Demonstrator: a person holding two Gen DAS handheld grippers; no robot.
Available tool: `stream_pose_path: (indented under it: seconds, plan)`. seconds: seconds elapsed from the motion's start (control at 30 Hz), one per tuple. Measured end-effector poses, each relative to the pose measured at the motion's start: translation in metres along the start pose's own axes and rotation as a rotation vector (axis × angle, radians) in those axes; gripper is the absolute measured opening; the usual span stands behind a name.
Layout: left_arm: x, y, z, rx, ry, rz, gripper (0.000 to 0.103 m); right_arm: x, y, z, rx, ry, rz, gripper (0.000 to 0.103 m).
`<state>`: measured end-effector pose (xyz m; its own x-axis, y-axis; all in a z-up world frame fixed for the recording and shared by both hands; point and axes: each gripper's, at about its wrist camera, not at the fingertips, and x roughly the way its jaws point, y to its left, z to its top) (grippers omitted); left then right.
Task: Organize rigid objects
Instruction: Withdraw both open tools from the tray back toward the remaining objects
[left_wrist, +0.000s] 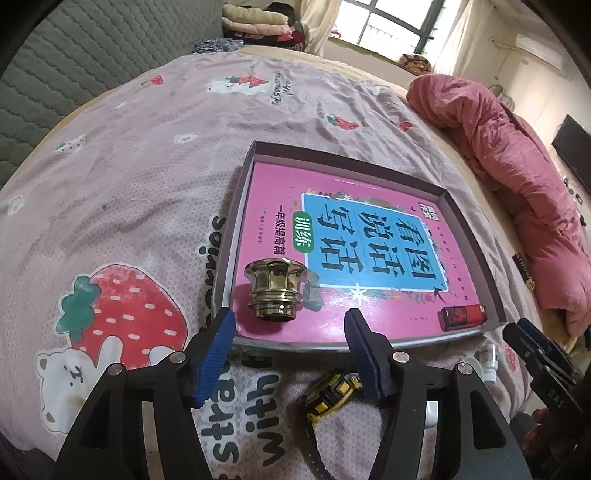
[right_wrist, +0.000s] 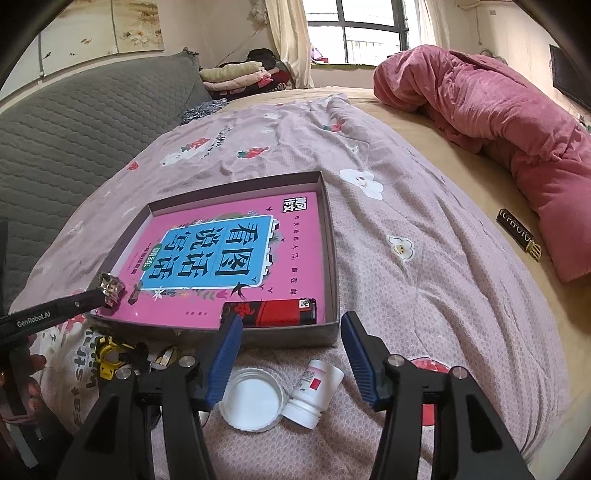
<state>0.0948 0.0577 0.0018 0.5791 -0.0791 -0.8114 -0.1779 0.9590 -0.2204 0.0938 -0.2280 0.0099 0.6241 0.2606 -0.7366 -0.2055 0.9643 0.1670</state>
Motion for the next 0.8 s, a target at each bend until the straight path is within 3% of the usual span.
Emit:
stream_pose_path:
  seconds: [0.3, 0.8]
  plan:
    - [-0.011, 0.003, -0.004, -0.019, 0.004, -0.030, 0.065, -0.005, 0.000, -0.002, 0.007, -0.004, 0.011, 0.055]
    - [-0.028, -0.004, -0.016, 0.026, -0.008, -0.021, 0.065, -0.018, 0.009, -0.013, -0.043, -0.001, 0.029, 0.056]
